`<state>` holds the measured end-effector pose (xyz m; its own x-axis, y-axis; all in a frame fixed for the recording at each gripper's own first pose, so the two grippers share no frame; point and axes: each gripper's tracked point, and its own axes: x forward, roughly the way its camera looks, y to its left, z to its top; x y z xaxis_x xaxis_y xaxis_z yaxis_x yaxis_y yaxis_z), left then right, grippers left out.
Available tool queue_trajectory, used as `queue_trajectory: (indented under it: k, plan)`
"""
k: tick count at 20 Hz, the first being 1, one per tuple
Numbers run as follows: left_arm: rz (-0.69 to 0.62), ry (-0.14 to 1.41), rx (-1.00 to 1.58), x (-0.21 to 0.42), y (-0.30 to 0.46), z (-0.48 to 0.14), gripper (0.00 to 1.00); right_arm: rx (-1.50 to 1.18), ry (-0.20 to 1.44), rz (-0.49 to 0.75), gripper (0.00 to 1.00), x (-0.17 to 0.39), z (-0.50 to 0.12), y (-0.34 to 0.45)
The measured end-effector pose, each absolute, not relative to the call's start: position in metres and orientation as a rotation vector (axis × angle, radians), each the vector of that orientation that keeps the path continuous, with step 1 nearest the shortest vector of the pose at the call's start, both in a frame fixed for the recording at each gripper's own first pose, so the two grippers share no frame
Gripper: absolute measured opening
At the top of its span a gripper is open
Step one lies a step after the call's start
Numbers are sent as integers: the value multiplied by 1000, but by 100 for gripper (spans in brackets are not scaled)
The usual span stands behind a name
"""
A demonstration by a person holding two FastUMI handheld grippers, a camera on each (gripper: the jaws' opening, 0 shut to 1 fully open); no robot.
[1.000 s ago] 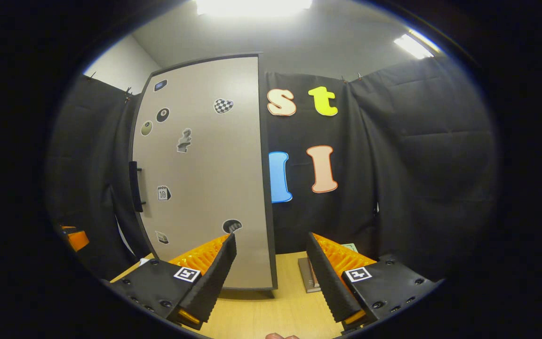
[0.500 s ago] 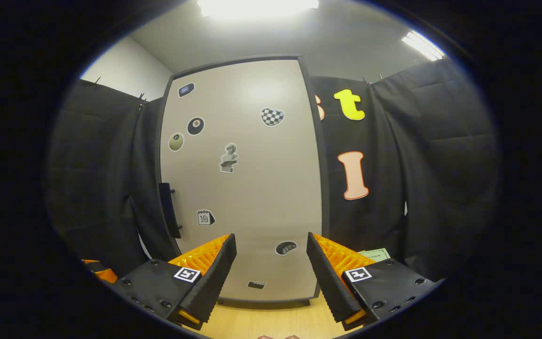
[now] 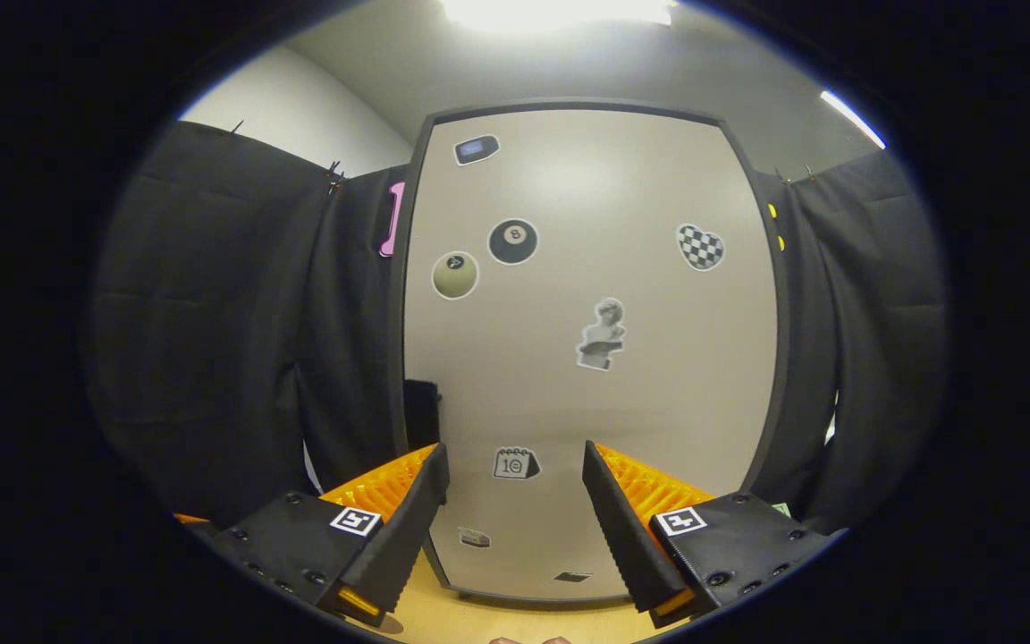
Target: Open the cabinet door with the right hand, grasp the bottle in the cabinet with the left hand and place it on the coaster, then close the cabinet door with the right hand.
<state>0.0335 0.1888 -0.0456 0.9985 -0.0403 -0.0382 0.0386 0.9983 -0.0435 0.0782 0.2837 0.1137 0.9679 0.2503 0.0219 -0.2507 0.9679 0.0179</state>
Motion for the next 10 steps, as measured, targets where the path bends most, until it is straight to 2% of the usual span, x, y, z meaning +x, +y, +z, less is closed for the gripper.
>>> queue_trajectory:
  k: [2,8,9,10]
  plan:
    - [-10,50,-52,35,209,-53,82,20,-30,271,94,85,118,302]
    - [62,52,-6,31,255,-63,83,31,14,280,97,116,109,341]
    - [70,55,-12,31,256,-65,80,32,23,278,96,121,106,346]
    - [76,59,-22,31,255,-66,83,31,33,274,97,126,102,351]
